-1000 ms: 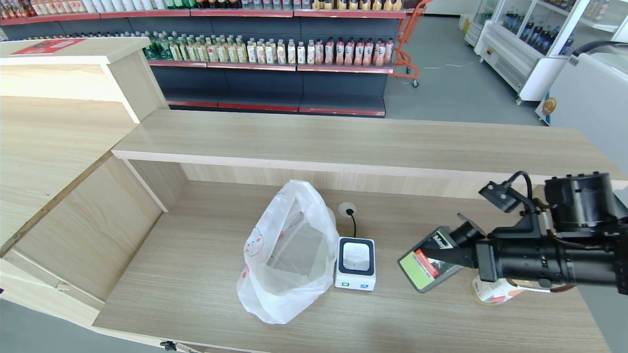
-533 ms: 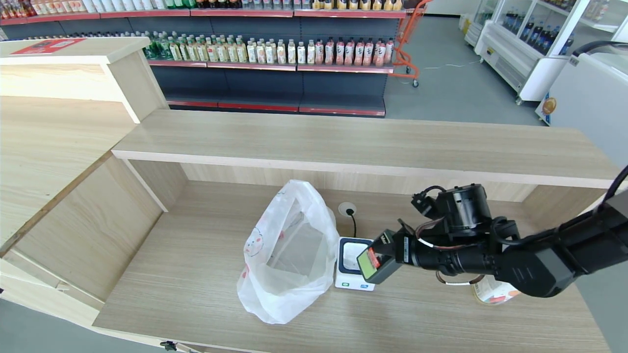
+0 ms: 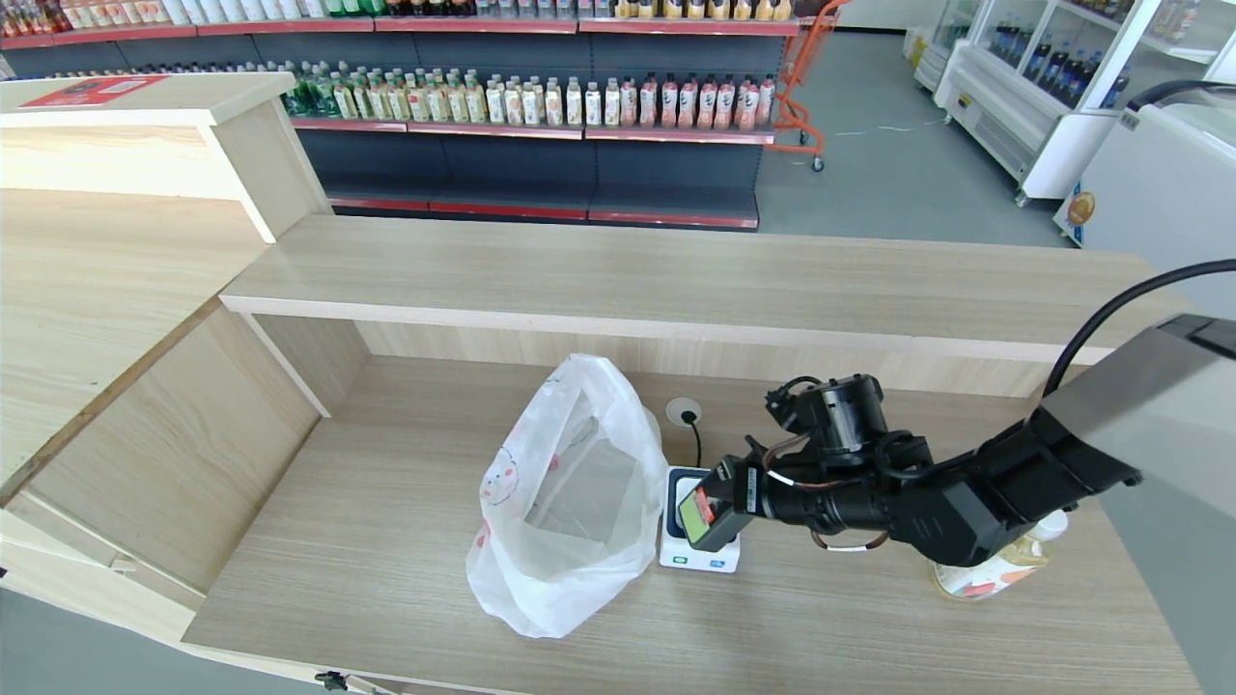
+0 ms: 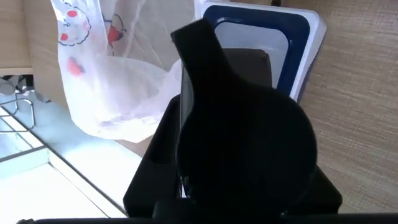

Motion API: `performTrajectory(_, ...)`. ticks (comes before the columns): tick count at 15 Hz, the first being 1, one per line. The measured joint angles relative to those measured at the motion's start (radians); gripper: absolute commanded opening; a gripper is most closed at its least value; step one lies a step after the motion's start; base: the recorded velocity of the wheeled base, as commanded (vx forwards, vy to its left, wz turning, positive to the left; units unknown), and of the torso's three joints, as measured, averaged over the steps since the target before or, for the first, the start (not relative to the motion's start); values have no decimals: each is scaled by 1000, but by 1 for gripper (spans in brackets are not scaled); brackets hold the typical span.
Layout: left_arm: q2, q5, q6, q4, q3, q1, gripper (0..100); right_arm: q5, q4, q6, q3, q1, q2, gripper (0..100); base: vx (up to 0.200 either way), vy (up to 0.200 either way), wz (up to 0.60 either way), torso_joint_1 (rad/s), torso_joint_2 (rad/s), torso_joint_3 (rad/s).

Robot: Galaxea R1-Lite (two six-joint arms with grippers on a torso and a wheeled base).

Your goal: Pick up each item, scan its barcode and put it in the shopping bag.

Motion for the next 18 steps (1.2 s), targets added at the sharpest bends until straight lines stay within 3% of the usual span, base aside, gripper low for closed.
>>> performTrajectory(5,0,0,0,0,0,0,100,-12,-2,-13,-75,8,60,0,0,0,0,0,0,0)
performTrajectory(13,0,0,0,0,0,0,100,-13,-1,-39,-81,8,71,0,0,0,0,0,0,0)
performTrajectory(18,0,0,0,0,0,0,100,-9,11,50,-42,42,-119,0,0,0,0,0,0,0)
